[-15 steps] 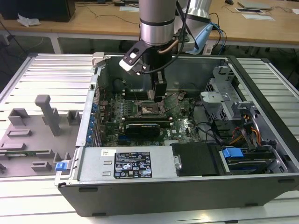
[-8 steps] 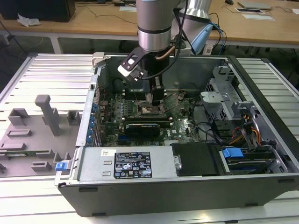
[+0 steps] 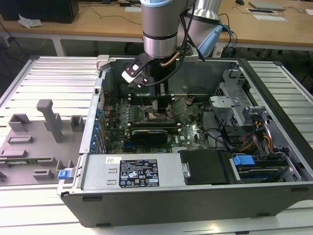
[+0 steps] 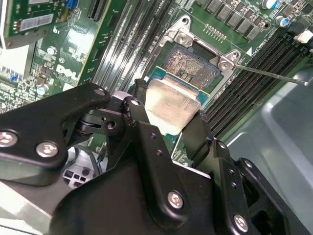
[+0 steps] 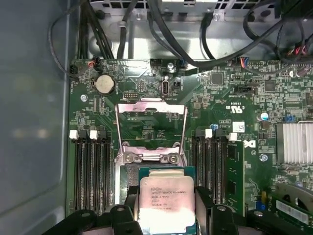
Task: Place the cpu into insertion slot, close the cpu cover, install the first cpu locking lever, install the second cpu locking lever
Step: 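Place the cpu into insertion slot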
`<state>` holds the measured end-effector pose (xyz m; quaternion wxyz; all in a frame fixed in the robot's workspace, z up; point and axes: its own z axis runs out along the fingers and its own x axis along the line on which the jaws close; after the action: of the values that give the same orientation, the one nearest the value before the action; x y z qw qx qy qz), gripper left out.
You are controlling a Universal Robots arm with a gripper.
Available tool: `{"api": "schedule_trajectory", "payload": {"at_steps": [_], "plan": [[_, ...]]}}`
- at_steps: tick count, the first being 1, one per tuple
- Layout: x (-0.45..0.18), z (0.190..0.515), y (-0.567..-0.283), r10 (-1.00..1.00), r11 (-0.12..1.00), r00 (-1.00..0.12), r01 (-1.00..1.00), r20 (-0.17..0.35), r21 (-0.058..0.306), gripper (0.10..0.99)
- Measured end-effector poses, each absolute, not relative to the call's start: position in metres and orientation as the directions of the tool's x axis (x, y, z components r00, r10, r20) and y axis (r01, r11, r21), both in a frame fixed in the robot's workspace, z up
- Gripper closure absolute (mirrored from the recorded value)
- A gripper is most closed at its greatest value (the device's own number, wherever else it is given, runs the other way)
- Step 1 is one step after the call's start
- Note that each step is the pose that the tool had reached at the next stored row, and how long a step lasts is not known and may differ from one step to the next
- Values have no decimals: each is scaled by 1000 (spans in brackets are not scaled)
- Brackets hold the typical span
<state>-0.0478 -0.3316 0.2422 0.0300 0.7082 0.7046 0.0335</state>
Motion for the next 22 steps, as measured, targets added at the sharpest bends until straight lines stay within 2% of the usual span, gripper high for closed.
{"api": "schedule_trajectory", "payload": {"at_steps": [22], "plan": [[-56,208,-320,999,-41,41,995,5,90,545]]}}
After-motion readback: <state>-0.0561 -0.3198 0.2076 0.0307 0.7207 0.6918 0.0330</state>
